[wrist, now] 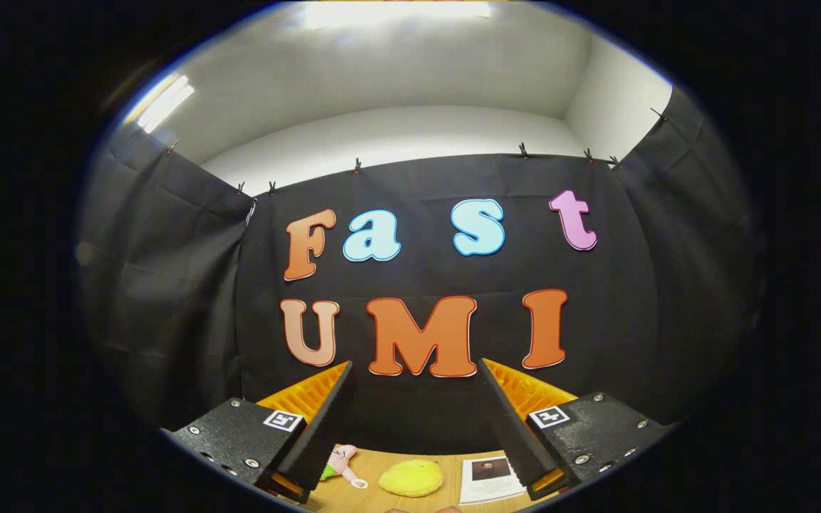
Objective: Open the storage box then place both shoes into the box .Put the left shoe in first, then the right shoe, with the right side of both shoes facing outward in a uniform manner.
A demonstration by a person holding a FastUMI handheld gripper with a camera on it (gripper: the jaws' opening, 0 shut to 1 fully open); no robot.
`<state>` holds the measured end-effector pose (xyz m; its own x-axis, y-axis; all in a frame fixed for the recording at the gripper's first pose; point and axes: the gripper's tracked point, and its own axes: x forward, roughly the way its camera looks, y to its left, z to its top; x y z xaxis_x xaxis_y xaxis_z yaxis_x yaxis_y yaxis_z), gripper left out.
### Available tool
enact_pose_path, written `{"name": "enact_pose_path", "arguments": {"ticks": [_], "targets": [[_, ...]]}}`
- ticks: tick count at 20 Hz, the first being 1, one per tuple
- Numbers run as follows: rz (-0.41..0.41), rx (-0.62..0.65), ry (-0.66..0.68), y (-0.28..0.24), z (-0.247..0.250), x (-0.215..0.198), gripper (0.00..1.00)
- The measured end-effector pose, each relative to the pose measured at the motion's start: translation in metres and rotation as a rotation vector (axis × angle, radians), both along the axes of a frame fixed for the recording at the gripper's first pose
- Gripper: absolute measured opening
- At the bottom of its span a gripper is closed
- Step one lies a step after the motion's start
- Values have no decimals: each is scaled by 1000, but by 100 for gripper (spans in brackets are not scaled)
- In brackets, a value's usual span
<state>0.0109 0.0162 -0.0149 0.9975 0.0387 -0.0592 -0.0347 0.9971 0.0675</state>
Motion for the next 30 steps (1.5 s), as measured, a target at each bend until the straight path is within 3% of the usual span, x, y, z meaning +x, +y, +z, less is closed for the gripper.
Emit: {"name": "enact_pose_path", "arguments": {"ticks": [3,6,9,18,21,25,30], "targets": [[11,21,50,2,-19,-6,99],[83,110,139,22,-49,-17,99],[207,234,314,58,-98,-38,99],[397,407,785,144,-229,-116,97],[436,477,918,166,-260,-143,97],[448,680,1086,196,-291,-170,97],[462,733,1193,216,-335,-191,97]]}}
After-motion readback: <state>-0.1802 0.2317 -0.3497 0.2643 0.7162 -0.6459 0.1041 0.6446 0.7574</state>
